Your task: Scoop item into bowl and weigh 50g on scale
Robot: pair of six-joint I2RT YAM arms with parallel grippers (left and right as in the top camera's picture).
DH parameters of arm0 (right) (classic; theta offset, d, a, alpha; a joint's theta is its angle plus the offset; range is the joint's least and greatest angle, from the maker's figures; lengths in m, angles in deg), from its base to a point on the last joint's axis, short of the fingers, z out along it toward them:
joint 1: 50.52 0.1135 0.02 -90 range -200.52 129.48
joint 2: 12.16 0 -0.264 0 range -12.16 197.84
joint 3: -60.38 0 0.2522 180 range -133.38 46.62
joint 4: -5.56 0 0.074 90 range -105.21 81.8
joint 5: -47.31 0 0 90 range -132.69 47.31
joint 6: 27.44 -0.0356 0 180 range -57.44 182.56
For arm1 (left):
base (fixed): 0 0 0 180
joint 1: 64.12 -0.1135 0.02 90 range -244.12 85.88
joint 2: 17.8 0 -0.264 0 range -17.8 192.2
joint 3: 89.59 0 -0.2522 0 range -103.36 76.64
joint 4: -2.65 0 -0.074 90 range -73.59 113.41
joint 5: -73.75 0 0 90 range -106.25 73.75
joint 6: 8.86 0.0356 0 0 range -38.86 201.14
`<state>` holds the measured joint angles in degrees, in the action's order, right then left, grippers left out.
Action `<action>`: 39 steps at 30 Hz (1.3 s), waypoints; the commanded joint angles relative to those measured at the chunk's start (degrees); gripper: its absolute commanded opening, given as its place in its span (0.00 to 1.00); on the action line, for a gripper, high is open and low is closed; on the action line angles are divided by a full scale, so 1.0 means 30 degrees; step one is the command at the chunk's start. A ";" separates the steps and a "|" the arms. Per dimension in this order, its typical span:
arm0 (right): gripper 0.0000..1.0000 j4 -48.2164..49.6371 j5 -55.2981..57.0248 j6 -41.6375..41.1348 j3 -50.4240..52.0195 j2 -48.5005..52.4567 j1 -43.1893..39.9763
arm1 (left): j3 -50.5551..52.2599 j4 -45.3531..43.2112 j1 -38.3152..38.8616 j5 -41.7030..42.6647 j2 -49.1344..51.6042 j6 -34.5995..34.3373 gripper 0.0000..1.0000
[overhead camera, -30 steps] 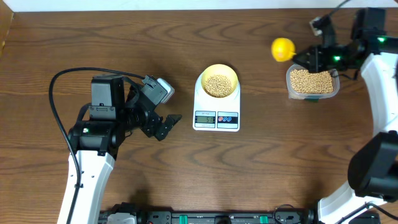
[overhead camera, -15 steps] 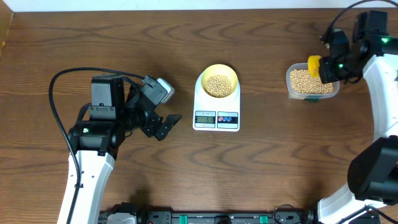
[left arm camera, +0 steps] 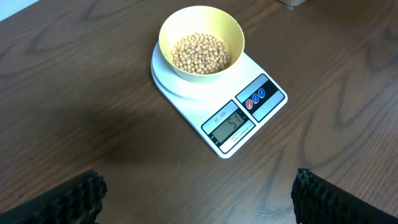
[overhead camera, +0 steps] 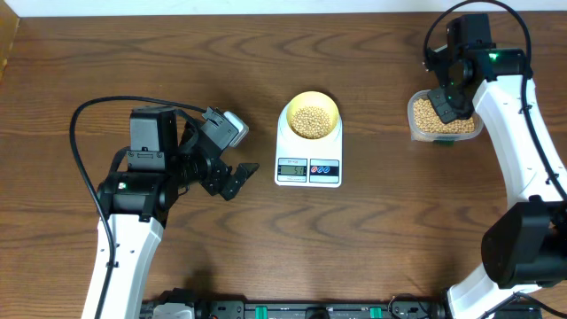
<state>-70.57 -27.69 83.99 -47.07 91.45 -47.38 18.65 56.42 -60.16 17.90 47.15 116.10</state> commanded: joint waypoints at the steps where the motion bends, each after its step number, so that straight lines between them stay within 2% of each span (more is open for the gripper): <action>1: 0.01 -0.0036 -0.0954 0.0168 -0.0379 -0.0444 -0.0066 | -0.0277 -0.0015 -0.0007 -0.0102 0.0058 0.0124 0.98; 5: 0.01 0.0816 -0.6637 0.0168 -0.0386 -0.0444 -0.0036 | -0.0277 -0.0015 -0.0007 -0.0102 0.0058 0.0124 0.97; 8: 0.01 0.2958 -1.2167 0.0131 -0.0386 -0.0444 -0.0015 | -0.0277 -0.0015 -0.0007 -0.0102 0.0058 0.0124 0.97; 12: 0.01 0.5260 -1.6342 -0.0874 -0.0379 -0.0444 0.0175 | -0.0277 -0.0015 -0.0007 -0.0102 0.0058 0.0124 0.98; 22: 0.01 0.5421 -1.6123 -0.0029 -0.0321 -0.0182 0.3126 | -0.0277 -0.0015 -0.0007 -0.0102 0.0058 0.0124 0.98; 28: 0.01 0.4918 -1.6065 0.1472 -0.0182 0.0131 0.4226 | -0.0277 -0.0015 -0.0007 -0.0102 0.0058 0.0124 0.98; 39: 0.01 0.4080 -1.4047 0.1960 0.0255 0.0408 0.5479 | -0.0277 -0.0015 -0.0007 -0.0102 0.0058 0.0124 0.98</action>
<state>-57.72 -72.06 88.01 -47.05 91.52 -31.86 18.65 56.42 -60.16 17.90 47.15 116.10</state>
